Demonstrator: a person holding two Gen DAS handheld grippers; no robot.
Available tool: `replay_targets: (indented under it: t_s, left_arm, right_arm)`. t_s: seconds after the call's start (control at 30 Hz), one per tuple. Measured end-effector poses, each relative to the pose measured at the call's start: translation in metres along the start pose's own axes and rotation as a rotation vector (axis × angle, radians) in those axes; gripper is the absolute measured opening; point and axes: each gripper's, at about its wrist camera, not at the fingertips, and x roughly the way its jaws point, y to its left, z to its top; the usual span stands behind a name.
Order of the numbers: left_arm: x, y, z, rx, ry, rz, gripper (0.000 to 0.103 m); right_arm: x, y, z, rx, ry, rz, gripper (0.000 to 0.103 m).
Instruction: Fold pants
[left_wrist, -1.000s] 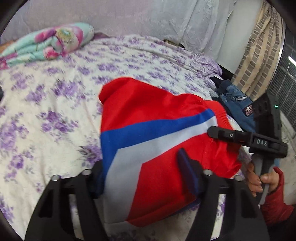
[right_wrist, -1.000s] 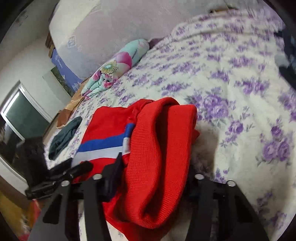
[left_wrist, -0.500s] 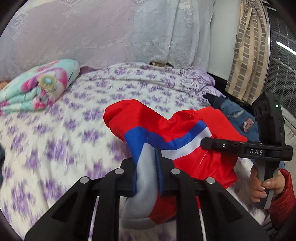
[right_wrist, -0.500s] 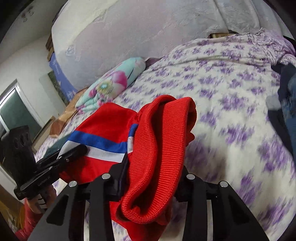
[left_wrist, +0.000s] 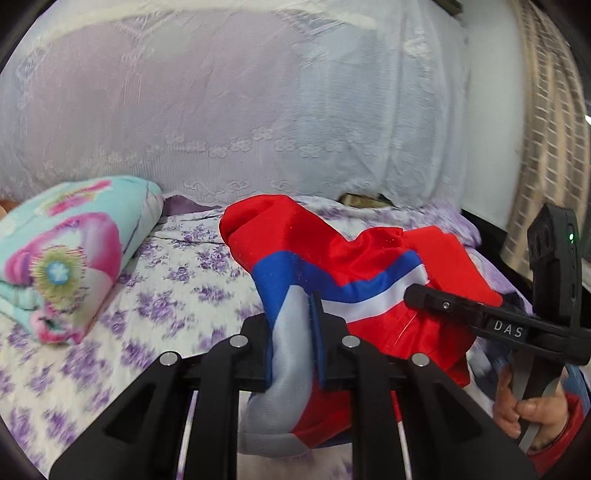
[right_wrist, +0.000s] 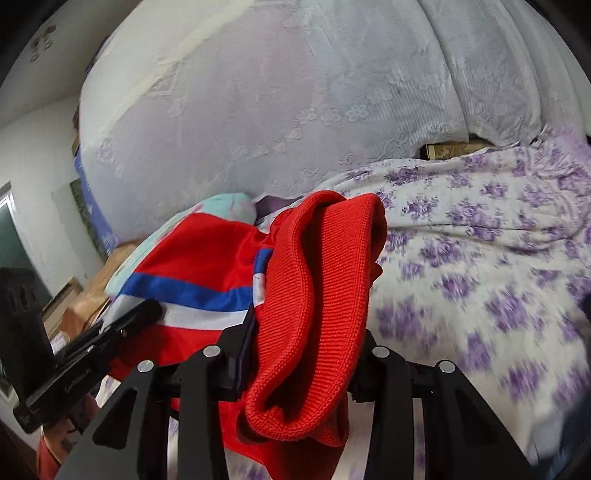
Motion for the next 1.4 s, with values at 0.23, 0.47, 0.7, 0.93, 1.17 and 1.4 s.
replay_targets:
  t_s: [0.23,0.47,0.7,0.93,1.17,1.4]
  left_arm:
    - [0.105,0.041,-0.03,-0.081,0.122,0.037,0.016]
    - [0.1,0.089,-0.046,-0.22,0.183,0.096,0.038]
    - [0.096,0.066,-0.048,-0.05,0.212,0.196,0.057]
    - [0.122,0.068,-0.066,-0.01,0.331,0.247,0.073]
    - [0.089,0.038,-0.069,0.045,0.2,0.23,0.097]
    - [0.092,0.033,-0.091,0.038,0.366,0.27,0.098]
  right_arm:
    - [0.104,-0.043,-0.003,-0.017,0.127,-0.073,0.042]
    - [0.1,-0.071,-0.011,0.064,0.139,-0.163,0.068]
    - [0.075,-0.056,-0.016,-0.035,0.035,-0.312,0.068]
    - [0.097,-0.048,-0.038,-0.15,0.114,-0.434,0.081]
    - [0.091,-0.014,-0.058,-0.297,0.126,-0.481,0.099]
    - [0.063,-0.026,-0.069,-0.166,0.14,-0.457,0.099]
